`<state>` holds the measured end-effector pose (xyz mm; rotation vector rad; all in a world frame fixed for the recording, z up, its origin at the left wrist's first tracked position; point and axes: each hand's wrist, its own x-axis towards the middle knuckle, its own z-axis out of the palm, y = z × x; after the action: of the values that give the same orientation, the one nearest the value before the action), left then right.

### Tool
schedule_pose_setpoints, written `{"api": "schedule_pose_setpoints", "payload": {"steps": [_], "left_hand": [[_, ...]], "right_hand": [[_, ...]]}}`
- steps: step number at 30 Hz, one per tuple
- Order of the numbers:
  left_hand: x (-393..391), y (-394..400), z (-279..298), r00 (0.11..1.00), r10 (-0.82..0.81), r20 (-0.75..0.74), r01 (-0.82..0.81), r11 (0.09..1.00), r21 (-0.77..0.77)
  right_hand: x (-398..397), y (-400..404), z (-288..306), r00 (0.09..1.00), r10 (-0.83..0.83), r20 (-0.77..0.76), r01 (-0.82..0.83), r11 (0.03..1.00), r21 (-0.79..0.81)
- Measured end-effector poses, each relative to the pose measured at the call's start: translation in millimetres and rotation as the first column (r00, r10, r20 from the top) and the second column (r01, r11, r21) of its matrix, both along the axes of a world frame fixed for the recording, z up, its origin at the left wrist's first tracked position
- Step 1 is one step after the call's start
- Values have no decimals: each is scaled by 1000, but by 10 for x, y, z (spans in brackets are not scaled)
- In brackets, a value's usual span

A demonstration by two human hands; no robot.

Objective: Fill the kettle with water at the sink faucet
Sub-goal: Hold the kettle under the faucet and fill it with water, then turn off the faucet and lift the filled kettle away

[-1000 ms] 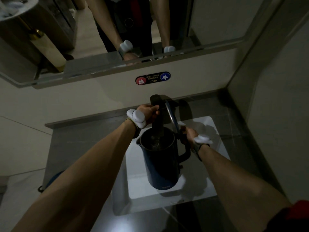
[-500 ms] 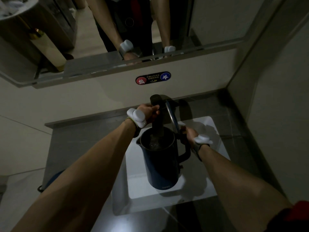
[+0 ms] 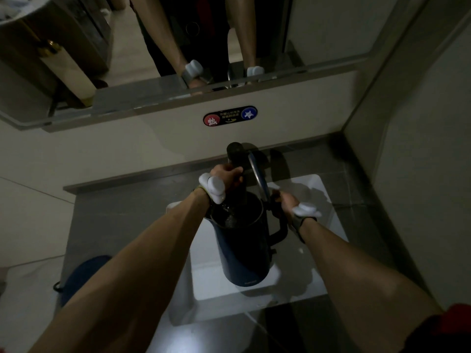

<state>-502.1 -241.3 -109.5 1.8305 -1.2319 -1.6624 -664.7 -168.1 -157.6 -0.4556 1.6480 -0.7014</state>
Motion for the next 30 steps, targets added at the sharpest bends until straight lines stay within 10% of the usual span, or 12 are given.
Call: {"api": "schedule_pose_setpoints", "payload": {"steps": [6,12,17,30], "left_hand": [[56,64,76,986,-102,133,116,987,-106],[393,251,-134,967,130,221,-100,985,-144],[598,713,-315,916,335,-222,-247,905,347],[539,1136,-316,723,547,-422,-369,822,433]], "right_hand": [[-31,6,-73,1000,21,-4,-21,1000,-9],[-115,78,-80,961,263,-89,-268,962,-44],[-70,110,-121,996,68,58,-66,997,-38],[11,459,-113,994,-96,58,97,995,-20]]}}
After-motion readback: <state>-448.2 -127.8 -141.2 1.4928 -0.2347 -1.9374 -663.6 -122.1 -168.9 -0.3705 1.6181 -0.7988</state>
